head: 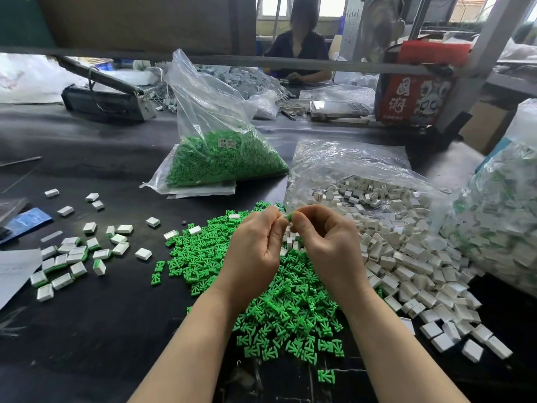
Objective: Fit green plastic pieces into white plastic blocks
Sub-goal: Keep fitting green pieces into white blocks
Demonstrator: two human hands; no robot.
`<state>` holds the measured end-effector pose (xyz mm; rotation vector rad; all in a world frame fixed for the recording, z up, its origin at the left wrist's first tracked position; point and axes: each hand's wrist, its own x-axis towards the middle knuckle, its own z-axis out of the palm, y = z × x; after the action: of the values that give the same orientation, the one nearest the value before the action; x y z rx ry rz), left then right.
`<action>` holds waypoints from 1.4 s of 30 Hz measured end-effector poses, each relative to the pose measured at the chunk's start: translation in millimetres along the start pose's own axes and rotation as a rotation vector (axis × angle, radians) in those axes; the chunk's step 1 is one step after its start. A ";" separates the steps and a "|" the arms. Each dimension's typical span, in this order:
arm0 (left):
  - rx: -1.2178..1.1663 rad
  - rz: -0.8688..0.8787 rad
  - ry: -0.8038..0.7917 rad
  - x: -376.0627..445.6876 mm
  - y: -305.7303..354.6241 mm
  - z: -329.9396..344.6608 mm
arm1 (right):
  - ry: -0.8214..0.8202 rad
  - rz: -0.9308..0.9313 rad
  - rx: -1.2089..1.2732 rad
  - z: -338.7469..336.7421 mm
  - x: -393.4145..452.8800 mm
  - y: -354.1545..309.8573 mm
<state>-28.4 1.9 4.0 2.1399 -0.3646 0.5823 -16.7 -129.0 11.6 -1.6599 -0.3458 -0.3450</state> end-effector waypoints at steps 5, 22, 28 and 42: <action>-0.056 -0.007 -0.084 0.5 0.6 -2.5 | -0.092 -0.065 -0.246 -4.1 1.4 7.4; -0.403 -0.212 -0.095 0.8 9.8 3.3 | -0.038 0.104 0.140 15.2 -2.3 7.9; -0.428 -0.236 -0.032 0.9 13.9 8.2 | 0.020 0.055 0.026 17.3 -4.4 9.8; -0.444 -0.261 -0.039 -0.6 15.1 9.7 | 0.028 0.001 -0.146 15.4 -4.2 7.6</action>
<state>-33.1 -14.8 8.8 1.7344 -0.2062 0.2774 -16.9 -114.7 1.2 -1.7968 -0.3049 -0.3998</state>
